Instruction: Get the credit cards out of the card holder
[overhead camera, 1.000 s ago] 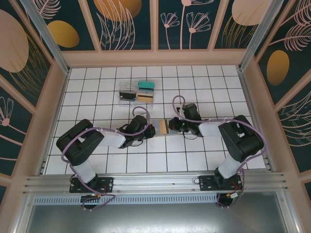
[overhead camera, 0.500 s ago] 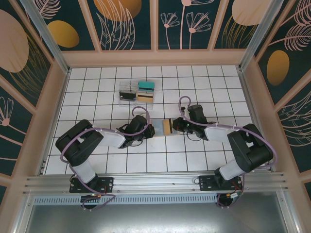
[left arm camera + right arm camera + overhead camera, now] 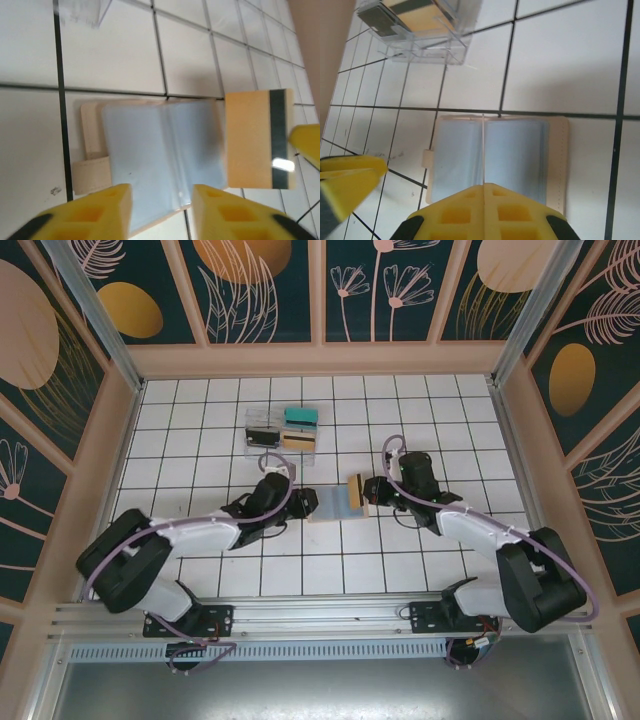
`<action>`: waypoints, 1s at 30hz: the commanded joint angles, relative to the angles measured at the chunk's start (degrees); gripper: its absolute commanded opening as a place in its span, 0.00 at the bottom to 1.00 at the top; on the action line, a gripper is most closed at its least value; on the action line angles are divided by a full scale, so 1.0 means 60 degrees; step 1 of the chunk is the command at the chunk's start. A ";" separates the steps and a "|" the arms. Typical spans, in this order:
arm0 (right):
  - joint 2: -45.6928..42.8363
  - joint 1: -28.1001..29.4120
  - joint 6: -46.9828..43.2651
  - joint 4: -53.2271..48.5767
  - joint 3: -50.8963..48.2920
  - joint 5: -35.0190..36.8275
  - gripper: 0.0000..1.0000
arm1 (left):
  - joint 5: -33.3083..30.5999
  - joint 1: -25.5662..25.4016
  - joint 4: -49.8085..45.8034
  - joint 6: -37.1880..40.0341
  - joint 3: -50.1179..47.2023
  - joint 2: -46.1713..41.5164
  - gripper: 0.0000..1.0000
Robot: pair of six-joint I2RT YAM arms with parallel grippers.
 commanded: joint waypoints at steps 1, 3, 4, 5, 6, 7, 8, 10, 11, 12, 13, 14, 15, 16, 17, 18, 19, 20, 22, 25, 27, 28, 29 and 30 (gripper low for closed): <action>-0.0299 0.0406 -0.1039 -0.0692 0.0831 0.0415 0.00 | -0.1049 0.0021 -0.0468 -0.0058 -0.0479 -0.1306 0.60; -0.0231 0.0836 -0.1609 -0.1050 0.1375 0.0938 0.00 | -0.1747 0.0021 -0.0794 -0.0094 -0.0807 -0.2320 0.82; -0.0165 0.1177 -0.1895 -0.1170 0.1631 0.1196 0.00 | -0.2027 0.0021 -0.0938 -0.0118 -0.0983 -0.2768 0.94; -0.0066 0.1486 -0.2253 -0.1288 0.1932 0.1500 0.00 | -0.2304 0.0021 -0.1056 -0.0099 -0.1187 -0.3308 0.99; 0.0068 0.1738 -0.2624 -0.1352 0.2246 0.1763 0.00 | -0.2560 0.0021 -0.1225 -0.0073 -0.1372 -0.3792 0.99; 0.0228 0.1896 -0.2924 -0.1415 0.2504 0.1840 0.00 | -0.2782 0.0021 -0.1407 -0.0063 -0.1506 -0.4274 0.99; 0.0440 0.2011 -0.3379 -0.1495 0.2839 0.1799 0.00 | -0.3039 0.0021 -0.1604 -0.0050 -0.1661 -0.4782 0.99; 0.0918 0.2293 -0.4134 -0.1640 0.3467 0.2037 0.00 | -0.3439 0.0026 -0.1934 -0.0058 -0.1935 -0.5704 0.99; 0.1211 0.2419 -0.4580 -0.1767 0.3829 0.2071 0.00 | -0.3596 0.0023 -0.2073 -0.0040 -0.2102 -0.6168 0.99; 0.1505 0.2541 -0.5069 -0.1913 0.4213 0.2105 0.00 | -0.3719 0.0021 -0.2221 -0.0060 -0.2261 -0.6638 0.98; 0.1749 0.2632 -0.5453 -0.2019 0.4510 0.2202 0.00 | -0.3824 0.0025 -0.2356 -0.0077 -0.2380 -0.7016 0.99; 0.2056 0.2720 -0.5910 -0.2129 0.4850 0.2317 0.00 | -0.3942 0.0021 -0.2524 -0.0093 -0.2531 -0.7460 0.99; 0.2343 0.2800 -0.6377 -0.2260 0.5196 0.2408 0.00 | -0.4048 0.0028 -0.2713 -0.0123 -0.2665 -0.7886 0.99; 0.2619 0.2882 -0.6795 -0.2420 0.5529 0.2516 0.00 | -0.4154 0.0023 -0.2902 -0.0149 -0.2768 -0.8238 0.99; 0.2914 0.2984 -0.7259 -0.2646 0.5897 0.2693 0.00 | -0.4264 0.0021 -0.3136 -0.0168 -0.2872 -0.8635 0.99; 0.3266 0.3084 -0.7687 -0.2868 0.6372 0.2955 0.00 | -0.4385 0.0021 -0.3354 -0.0203 -0.2982 -0.9036 0.99; 0.3545 0.3160 -0.8019 -0.3067 0.6736 0.3185 0.00 | -0.4466 0.0021 -0.3531 -0.0229 -0.3052 -0.9368 0.99; 0.3868 0.3215 -0.8406 -0.3279 0.7147 0.3407 0.00 | -0.4567 0.0022 -0.3716 -0.0241 -0.3129 -0.9737 0.99; 0.4381 0.3288 -0.9150 -0.3672 0.7851 0.3706 0.00 | -0.4669 0.0021 -0.4054 -0.0263 -0.3261 -1.0394 0.99; 0.4946 0.3363 -1.0411 -0.4181 0.8709 0.4037 0.00 | -0.4773 0.0021 -0.4461 -0.0319 -0.3431 -1.1192 0.99; 0.5177 0.3415 -1.1166 -0.4149 0.9005 0.4236 0.00 | -0.4802 0.0021 -0.4667 -0.0361 -0.3516 -1.1513 0.99; 0.5268 0.3448 -1.1456 -0.4117 0.9127 0.4353 0.00 | -0.4795 0.0021 -0.4747 -0.0397 -0.3527 -1.1614 0.99; 0.5404 0.3474 -1.1814 -0.4147 0.9296 0.4455 0.00 | -0.4789 0.0021 -0.4823 -0.0402 -0.3531 -1.1661 0.99; 0.5537 0.3495 -1.2143 -0.4247 0.9468 0.4495 0.00 | -0.4786 0.0021 -0.4921 -0.0427 -0.3503 -1.1666 0.99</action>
